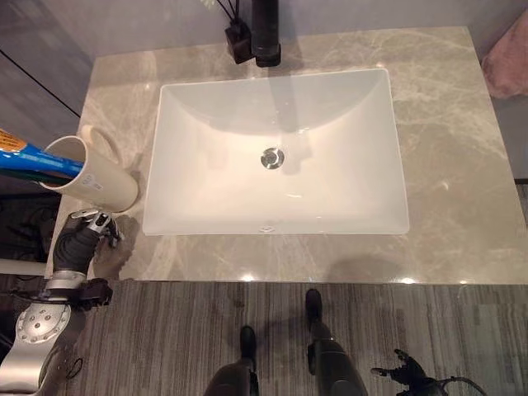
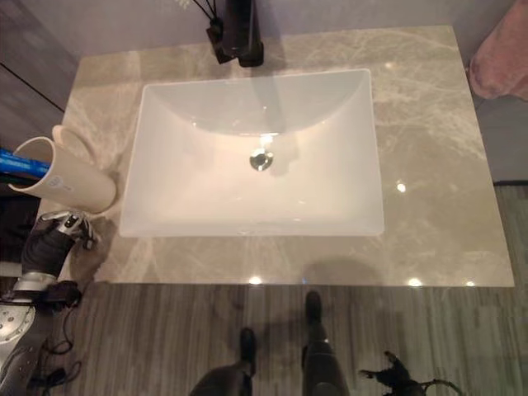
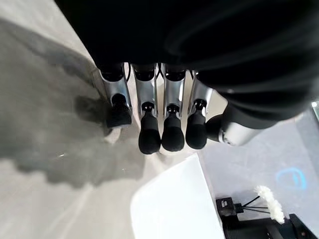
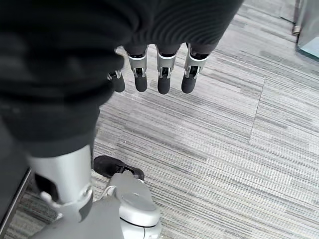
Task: Put brush and paste in cup on sink, flatten towel.
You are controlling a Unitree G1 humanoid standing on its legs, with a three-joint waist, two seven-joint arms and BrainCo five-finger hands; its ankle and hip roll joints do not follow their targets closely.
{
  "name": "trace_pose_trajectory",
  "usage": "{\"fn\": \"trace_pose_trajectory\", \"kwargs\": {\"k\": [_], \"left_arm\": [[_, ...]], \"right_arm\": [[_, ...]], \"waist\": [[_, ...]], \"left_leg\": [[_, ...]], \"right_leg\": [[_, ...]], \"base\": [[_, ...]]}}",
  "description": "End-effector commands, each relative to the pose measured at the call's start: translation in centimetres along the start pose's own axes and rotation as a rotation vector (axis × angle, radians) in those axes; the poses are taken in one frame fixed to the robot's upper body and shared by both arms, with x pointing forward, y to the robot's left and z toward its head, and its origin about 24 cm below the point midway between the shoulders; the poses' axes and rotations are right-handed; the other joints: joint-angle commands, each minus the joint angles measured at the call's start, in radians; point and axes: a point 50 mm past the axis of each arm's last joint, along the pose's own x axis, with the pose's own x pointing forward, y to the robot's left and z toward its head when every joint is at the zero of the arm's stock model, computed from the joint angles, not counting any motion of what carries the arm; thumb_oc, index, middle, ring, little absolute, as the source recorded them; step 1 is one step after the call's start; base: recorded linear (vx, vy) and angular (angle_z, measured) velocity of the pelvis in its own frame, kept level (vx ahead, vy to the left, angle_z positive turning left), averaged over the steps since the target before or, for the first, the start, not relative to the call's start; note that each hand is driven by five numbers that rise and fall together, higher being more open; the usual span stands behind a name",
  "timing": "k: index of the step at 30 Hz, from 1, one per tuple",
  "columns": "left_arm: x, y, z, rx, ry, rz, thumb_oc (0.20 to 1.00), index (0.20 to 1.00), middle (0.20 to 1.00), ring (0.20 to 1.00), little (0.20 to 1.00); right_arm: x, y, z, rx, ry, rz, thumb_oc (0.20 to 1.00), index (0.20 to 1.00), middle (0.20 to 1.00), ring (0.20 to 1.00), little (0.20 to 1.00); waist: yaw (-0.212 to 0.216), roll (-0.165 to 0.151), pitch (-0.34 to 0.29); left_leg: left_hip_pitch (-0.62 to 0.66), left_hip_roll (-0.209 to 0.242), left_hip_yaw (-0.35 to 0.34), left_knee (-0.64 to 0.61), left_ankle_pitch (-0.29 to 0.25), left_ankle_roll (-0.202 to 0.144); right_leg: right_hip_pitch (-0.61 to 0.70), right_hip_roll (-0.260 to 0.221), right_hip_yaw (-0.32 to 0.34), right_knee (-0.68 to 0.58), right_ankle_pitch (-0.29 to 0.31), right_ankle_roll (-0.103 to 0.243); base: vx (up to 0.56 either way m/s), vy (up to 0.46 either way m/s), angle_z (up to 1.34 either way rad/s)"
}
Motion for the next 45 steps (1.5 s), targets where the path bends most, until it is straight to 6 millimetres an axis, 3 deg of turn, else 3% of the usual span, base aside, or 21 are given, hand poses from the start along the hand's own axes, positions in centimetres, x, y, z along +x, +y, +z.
{"fn": "trace_pose_trajectory", "kwargs": {"k": [1, 17, 25, 29, 34, 37, 45], "left_arm": [[1.1, 1.8, 2.0, 0.081, -0.116, 0.086, 0.2, 0.2, 0.2, 0.2, 0.2], [3.1, 2.2, 3.5, 0.144, -0.192, 0.125, 0.2, 0.2, 0.2, 0.2, 0.2], [5.2, 3.3, 5.6, 0.219, -0.266, 0.188, 0.2, 0.2, 0.2, 0.2, 0.2], [5.9, 2.8, 5.8, 0.222, -0.279, 0.181, 0.2, 0.2, 0.2, 0.2, 0.2], [5.5, 1.5, 4.6, 0.198, -0.246, 0.122, 0.2, 0.2, 0.2, 0.2, 0.2], [4.2, 0.8, 3.1, 0.159, -0.179, 0.053, 0.2, 0.2, 0.2, 0.2, 0.2], [3.0, 2.5, 2.7, 0.182, -0.15, 0.101, 0.2, 0.2, 0.2, 0.2, 0.2]], "right_arm": [[0.2, 0.9, 1.5, 0.025, -0.044, 0.007, 1.0, 1.0, 1.0, 1.0, 1.0], [0.2, 1.1, 2.6, 0.031, -0.093, 0.017, 1.0, 1.0, 1.0, 1.0, 1.0], [0.2, 1.2, 2.9, 0.033, -0.11, 0.023, 1.0, 1.0, 1.0, 1.0, 1.0], [0.2, 1.5, 2.9, 0.039, -0.109, 0.029, 1.0, 1.0, 1.0, 1.0, 1.0], [0.1, 1.8, 2.3, 0.039, -0.089, 0.04, 1.0, 1.0, 1.0, 1.0, 1.0], [0.0, 1.7, 1.2, 0.047, -0.046, 0.044, 1.0, 1.0, 1.0, 1.0, 1.0], [0.0, 1.2, 0.7, 0.04, -0.034, 0.038, 1.0, 1.0, 1.0, 1.0, 1.0]], "waist": [[-0.031, -0.036, 0.003], [-0.041, -0.063, 0.029], [-0.055, -0.072, 0.037], [-0.059, -0.074, 0.035], [-0.06, -0.073, 0.029], [-0.056, -0.067, 0.003], [-0.044, -0.061, -0.006]], "left_leg": [[-0.074, -0.024, 0.008, 0.001, 0.073, 0.011], [-0.115, -0.019, 0.023, 0.001, 0.071, 0.012], [-0.137, -0.015, 0.026, 0.001, 0.074, 0.008], [-0.133, -0.015, 0.032, 0.001, 0.071, 0.007], [-0.097, -0.018, 0.035, 0.001, 0.059, 0.009], [-0.047, -0.018, 0.037, 0.001, 0.042, 0.012], [-0.039, -0.02, 0.023, 0.001, 0.045, 0.014]], "right_leg": [[0.128, -0.045, 0.04, -0.001, -0.123, 0.058], [0.07, -0.029, 0.069, -0.001, -0.115, 0.058], [0.039, -0.023, 0.075, -0.001, -0.105, 0.062], [0.038, -0.021, 0.08, -0.001, -0.104, 0.063], [0.068, -0.022, 0.084, -0.001, -0.112, 0.061], [0.12, -0.028, 0.077, -0.001, -0.123, 0.058], [0.14, -0.032, 0.057, -0.001, -0.125, 0.057]], "base": [[0.01, 0.017, -0.07], [0.0, 0.0, -0.04], [0.0, -0.001, -0.02], [0.0, 0.0, 0.0], [0.02, 0.015, -0.07], [0.05, 0.02, -0.09], [-0.02, -0.005, 0.04]]}}
